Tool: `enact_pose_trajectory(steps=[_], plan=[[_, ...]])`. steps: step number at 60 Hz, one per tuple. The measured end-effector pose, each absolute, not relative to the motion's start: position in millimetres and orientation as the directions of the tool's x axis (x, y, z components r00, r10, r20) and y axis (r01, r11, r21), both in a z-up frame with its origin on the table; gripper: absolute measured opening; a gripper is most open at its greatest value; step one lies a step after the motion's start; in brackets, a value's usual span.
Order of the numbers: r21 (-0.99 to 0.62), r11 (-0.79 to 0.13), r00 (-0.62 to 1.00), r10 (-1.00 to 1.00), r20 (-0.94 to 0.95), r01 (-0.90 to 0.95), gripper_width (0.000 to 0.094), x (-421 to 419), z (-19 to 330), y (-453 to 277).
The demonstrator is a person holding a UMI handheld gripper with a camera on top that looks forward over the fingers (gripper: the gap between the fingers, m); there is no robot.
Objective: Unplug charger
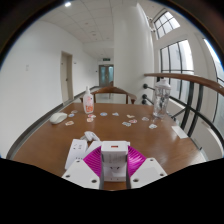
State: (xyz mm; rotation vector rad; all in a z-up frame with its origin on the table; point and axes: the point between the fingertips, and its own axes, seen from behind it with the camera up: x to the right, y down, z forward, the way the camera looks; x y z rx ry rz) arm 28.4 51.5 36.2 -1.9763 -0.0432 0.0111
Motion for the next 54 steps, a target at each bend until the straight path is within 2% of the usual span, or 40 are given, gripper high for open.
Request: enact_pose_trajectory(steps=[1, 2, 8, 17, 24, 30, 35, 38, 41, 49, 54], plan=[[-0.922, -0.386, 1.000, 0.029, 0.012, 0.022, 0.0334, 28.0, 34.0, 55.2], [-0.923, -0.385, 1.000, 0.023, 0.004, 0.013, 0.0263, 27.7, 33.7, 56.3], [-0.924, -0.381, 0.999, 0.023, -0.042, -0.030, 0.0197, 27.7, 37.9, 55.1], [-0.933, -0.356, 0.998, 0.027, -0.060, -0.047, 0.0193, 28.0, 42.2, 54.5], [-0.995, -0.104, 1.000, 0.004, 0.006, 0.007, 0.0190, 39.3, 145.1, 45.6], [-0.998, -0.058, 1.000, 0.021, -0.014, -0.013, 0.0191, 49.7, 199.9, 34.5], [-0.999, -0.051, 1.000, -0.025, 0.016, 0.015, 0.0192, 78.2, 218.4, 27.9], [-0.996, -0.081, 0.998, -0.047, 0.032, 0.028, 0.0192, 93.1, 211.2, 26.0], [-0.989, -0.142, 0.998, -0.048, 0.039, 0.032, 0.0196, 102.8, 185.6, 25.2], [-0.936, -0.351, 0.999, -0.033, 0.018, 0.006, 0.0211, 119.0, 94.5, 17.2], [-0.905, -0.426, 1.000, -0.024, 0.011, -0.001, 0.0226, 120.2, 55.4, 17.7]])
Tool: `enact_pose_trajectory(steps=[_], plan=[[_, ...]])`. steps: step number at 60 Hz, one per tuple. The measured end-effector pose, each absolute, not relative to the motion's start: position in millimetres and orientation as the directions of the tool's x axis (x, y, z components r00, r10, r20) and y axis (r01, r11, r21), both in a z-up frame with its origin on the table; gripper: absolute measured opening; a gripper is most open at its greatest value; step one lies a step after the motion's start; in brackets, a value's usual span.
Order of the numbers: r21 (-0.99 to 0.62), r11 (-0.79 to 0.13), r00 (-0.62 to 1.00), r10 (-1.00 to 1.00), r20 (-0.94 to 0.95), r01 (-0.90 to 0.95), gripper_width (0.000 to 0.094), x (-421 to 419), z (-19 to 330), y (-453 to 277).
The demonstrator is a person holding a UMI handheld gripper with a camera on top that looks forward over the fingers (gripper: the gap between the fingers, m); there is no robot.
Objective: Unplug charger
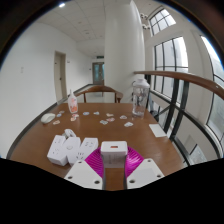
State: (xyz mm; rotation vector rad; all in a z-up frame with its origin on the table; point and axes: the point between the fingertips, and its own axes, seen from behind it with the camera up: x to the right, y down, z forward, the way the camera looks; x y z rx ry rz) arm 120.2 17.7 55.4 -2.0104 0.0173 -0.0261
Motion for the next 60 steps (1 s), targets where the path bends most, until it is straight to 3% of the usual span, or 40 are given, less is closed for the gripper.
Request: enact_pose_trajectory(steps=[8, 23, 26, 27, 29, 41, 60], plan=[[-0.877, -0.481, 1.000, -0.011, 0.012, 0.005, 0.0246, 121.1, 28.5, 21.4], [-0.837, -0.548, 1.000, 0.000, -0.009, -0.008, 0.0372, 113.4, 4.6, 29.8], [-0.841, -0.541, 1.000, 0.001, -0.008, -0.006, 0.0462, 112.8, 4.9, 30.4], [-0.843, -0.537, 1.000, 0.001, -0.007, -0.005, 0.0558, 112.8, 5.5, 30.6], [-0.848, -0.530, 1.000, 0.002, -0.006, -0.004, 0.0639, 112.5, 6.5, 30.9], [-0.867, -0.498, 1.000, -0.002, -0.022, -0.020, 0.0821, 116.2, 22.8, 13.3], [-0.890, -0.456, 1.000, 0.011, 0.005, 0.010, 0.0854, 118.1, 61.2, -61.4]])
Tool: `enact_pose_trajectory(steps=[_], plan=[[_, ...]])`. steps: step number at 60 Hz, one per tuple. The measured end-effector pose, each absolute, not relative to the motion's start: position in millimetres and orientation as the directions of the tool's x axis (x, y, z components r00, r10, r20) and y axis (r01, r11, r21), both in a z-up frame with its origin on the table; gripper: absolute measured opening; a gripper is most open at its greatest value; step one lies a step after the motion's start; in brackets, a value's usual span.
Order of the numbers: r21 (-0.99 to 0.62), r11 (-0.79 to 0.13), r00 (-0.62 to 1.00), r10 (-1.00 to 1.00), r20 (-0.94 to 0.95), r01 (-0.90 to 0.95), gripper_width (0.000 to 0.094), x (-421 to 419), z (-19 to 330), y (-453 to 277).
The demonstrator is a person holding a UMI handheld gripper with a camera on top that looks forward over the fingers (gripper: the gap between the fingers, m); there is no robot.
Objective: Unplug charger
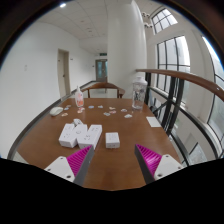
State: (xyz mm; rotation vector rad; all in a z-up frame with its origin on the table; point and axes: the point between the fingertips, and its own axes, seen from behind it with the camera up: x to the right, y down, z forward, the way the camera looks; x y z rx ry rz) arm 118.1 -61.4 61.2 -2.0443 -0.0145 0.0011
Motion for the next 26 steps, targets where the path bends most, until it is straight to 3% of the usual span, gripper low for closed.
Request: enact_pose_trajectory(steps=[17, 26], plan=[[-0.911, -0.412, 1.000, -0.013, 0.005, -0.001, 0.0851, 135.7, 71.1, -117.3], [-0.900, -0.434, 0.998, -0.057, -0.017, -0.041, 0.0836, 155.6, 58.5, -124.4]])
